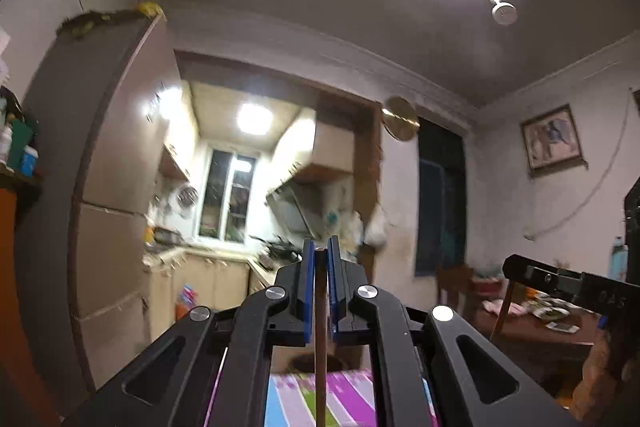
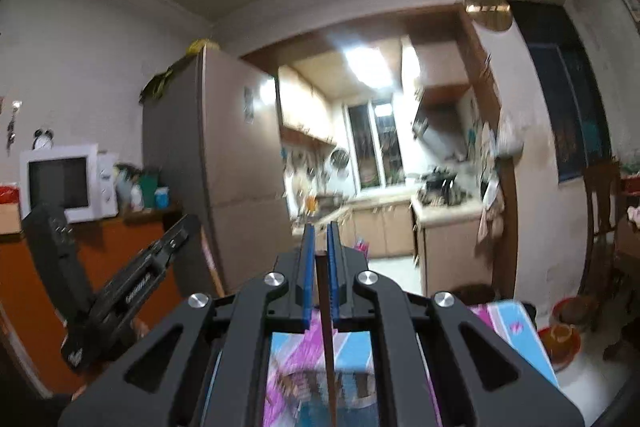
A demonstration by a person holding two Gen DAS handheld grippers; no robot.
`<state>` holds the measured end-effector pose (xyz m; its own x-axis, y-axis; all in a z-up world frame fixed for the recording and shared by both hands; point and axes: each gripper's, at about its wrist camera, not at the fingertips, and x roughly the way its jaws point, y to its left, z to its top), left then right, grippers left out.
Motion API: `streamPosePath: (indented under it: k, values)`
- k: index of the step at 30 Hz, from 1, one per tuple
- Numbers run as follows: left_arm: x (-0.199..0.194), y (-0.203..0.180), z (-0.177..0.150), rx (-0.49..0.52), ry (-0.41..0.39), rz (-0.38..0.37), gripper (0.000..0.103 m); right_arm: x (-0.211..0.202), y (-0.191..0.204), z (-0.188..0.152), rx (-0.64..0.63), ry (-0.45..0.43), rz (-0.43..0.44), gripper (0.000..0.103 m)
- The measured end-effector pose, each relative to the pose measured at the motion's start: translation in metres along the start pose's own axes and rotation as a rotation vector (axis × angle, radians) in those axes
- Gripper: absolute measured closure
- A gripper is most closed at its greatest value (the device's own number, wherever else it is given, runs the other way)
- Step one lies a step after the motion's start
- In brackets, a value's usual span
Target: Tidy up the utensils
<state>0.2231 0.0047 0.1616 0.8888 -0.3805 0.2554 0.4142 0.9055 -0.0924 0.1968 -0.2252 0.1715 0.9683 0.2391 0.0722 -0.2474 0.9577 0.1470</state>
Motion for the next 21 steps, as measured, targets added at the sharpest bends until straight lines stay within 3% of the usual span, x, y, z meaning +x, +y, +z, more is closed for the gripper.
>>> streamPosePath:
  k: [6, 9, 15, 17, 21]
  values:
    - [0.053, 0.002, -0.019, 0.012, -0.003, 0.093, 0.096, 0.046, -0.013, -0.003, -0.014, -0.061, -0.069, 0.098]
    - [0.07, 0.007, -0.043, 0.02, 0.041, 0.114, 0.096, 0.07, -0.028, -0.018, 0.022, -0.025, -0.072, 0.098]
    - [0.084, 0.019, -0.099, 0.022, 0.176, 0.102, 0.096, 0.114, -0.048, -0.071, 0.055, 0.181, -0.068, 0.098]
    - [0.088, 0.026, -0.115, 0.026, 0.218, 0.098, 0.096, 0.127, -0.054, -0.093, 0.074, 0.294, -0.066, 0.098]
    - [0.088, 0.031, -0.138, 0.061, 0.268, 0.099, 0.095, 0.132, -0.05, -0.111, 0.062, 0.408, -0.082, 0.098]
